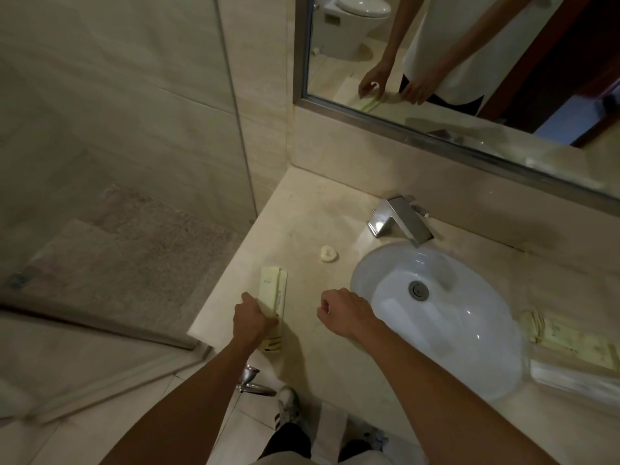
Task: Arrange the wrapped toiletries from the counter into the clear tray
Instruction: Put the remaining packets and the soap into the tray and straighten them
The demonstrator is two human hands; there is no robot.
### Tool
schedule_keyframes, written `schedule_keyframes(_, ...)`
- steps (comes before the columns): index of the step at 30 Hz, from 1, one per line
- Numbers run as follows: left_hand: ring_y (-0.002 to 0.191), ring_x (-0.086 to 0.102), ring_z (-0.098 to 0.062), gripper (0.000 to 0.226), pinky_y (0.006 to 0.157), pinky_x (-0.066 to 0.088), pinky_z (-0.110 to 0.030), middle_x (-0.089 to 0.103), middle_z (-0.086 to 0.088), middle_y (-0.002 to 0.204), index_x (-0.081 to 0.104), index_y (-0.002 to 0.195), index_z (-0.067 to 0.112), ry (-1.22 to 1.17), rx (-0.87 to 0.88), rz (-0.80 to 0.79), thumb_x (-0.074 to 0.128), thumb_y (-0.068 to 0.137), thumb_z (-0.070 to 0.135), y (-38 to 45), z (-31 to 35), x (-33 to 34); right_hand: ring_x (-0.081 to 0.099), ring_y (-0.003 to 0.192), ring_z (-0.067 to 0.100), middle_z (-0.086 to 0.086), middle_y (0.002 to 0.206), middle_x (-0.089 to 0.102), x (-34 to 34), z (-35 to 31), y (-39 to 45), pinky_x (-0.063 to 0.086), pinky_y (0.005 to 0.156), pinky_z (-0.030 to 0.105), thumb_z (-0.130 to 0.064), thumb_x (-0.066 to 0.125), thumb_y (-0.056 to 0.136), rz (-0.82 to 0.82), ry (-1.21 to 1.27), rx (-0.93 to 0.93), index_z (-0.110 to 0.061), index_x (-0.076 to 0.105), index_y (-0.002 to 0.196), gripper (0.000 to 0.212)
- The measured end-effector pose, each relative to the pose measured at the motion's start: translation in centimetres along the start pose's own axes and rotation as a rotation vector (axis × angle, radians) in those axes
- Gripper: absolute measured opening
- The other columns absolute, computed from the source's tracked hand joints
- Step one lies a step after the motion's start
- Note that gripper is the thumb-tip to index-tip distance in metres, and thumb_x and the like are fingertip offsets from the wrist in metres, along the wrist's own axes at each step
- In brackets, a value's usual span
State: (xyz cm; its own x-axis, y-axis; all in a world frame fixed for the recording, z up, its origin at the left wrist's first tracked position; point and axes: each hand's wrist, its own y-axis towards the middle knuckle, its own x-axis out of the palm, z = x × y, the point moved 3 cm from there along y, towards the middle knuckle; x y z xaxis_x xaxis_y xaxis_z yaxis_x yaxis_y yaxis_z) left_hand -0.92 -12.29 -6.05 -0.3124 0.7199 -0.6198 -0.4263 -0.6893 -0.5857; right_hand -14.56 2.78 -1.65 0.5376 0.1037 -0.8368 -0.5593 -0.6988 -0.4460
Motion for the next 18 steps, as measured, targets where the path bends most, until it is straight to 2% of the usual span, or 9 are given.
schedule_keyframes(5,0.099,0.061,-0.033,0.061,0.079,0.059,-0.047,0.060,-0.019,0.110,0.052,0.108,-0.001,-0.067,-0.003,0.002,0.086,0.065,0.024,-0.2,0.1,-0.3,0.059,0.072,0.026,0.001,0.077,0.061,0.4,-0.4,0.0,0.040,0.057,0.029,-0.034,0.051,0.087,0.022,0.161,0.066,-0.016,0.061,0.082,0.021)
schedule_keyframes(9,0.091,0.061,-0.032,0.055,0.074,0.058,-0.046,0.058,-0.015,0.099,0.049,0.100,0.004,-0.152,0.070,0.057,0.086,0.063,0.018,-1.4,2.0,-0.5,0.064,0.079,0.021,-0.003,0.081,0.066,0.3,-1.2,0.5,0.052,0.067,0.033,-0.039,0.056,0.084,0.063,0.487,0.179,-0.022,0.061,0.077,0.018)
schedule_keyframes(13,0.070,0.055,-0.024,0.051,0.066,0.051,-0.042,0.058,-0.009,0.081,0.050,0.097,0.006,-0.229,0.153,-0.011,0.085,0.062,0.018,-3.2,4.4,0.7,0.061,0.080,0.012,-0.011,0.083,0.061,0.1,-2.6,0.9,0.046,0.065,0.025,-0.049,0.065,0.082,0.041,0.742,0.247,-0.021,0.064,0.093,0.030)
schedule_keyframes(15,0.068,0.050,-0.020,0.053,0.061,0.045,-0.038,0.057,-0.008,0.079,0.051,0.098,0.004,-0.233,0.210,-0.058,0.085,0.063,0.022,-3.9,5.3,1.5,0.057,0.069,0.008,-0.010,0.074,0.058,0.0,-2.9,0.9,0.041,0.056,0.022,-0.044,0.067,0.084,0.064,0.733,0.240,-0.019,0.059,0.082,0.026)
schedule_keyframes(18,0.071,0.051,-0.017,0.053,0.061,0.045,-0.030,0.060,-0.012,0.090,0.052,0.104,0.006,-0.248,0.257,-0.145,0.084,0.066,0.023,-4.2,5.8,2.3,0.052,0.061,0.009,-0.004,0.070,0.056,-0.1,-2.3,0.7,0.038,0.050,0.023,-0.031,0.064,0.087,0.113,0.684,0.274,-0.018,0.050,0.071,0.025)
